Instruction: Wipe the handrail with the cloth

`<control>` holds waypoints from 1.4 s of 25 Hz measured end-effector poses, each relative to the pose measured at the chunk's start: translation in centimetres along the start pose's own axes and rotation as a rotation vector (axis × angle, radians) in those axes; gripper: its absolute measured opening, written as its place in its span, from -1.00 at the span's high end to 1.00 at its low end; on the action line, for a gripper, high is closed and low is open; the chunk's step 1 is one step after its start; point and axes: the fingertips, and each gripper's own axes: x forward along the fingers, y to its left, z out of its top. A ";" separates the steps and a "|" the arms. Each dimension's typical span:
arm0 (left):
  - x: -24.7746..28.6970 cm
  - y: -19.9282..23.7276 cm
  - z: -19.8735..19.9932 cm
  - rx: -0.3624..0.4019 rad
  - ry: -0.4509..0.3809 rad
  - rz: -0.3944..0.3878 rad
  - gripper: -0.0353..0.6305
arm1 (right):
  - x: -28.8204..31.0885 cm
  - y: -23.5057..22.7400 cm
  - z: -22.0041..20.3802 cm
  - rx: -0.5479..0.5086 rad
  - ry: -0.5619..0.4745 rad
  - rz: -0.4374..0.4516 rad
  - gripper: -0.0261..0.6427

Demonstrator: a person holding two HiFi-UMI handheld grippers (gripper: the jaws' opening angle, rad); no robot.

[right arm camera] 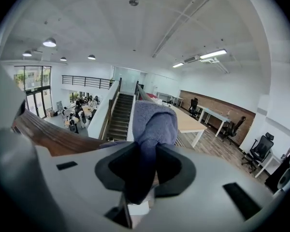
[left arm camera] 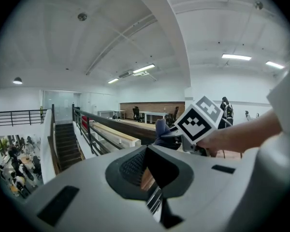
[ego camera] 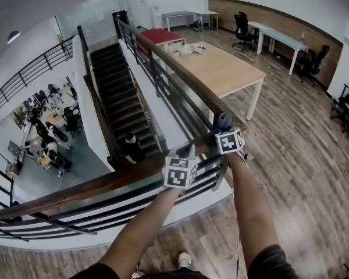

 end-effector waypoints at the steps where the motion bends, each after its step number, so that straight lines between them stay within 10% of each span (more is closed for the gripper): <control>1: -0.2 0.1 -0.1 -0.005 -0.001 -0.002 0.90 | 0.0 -0.2 0.1 0.000 -0.003 -0.004 0.64; 9: -4.0 3.5 -0.1 0.128 -0.065 0.080 0.90 | -3.3 4.4 2.8 -0.068 -0.189 0.027 0.64; 15: -9.7 7.8 -1.2 0.022 -0.105 0.125 0.90 | -9.9 14.9 5.3 -0.073 -0.328 0.144 0.64; 35: -46.4 32.5 -21.0 -0.199 -0.074 0.564 0.90 | -25.1 66.3 3.8 -0.076 -0.361 0.654 0.64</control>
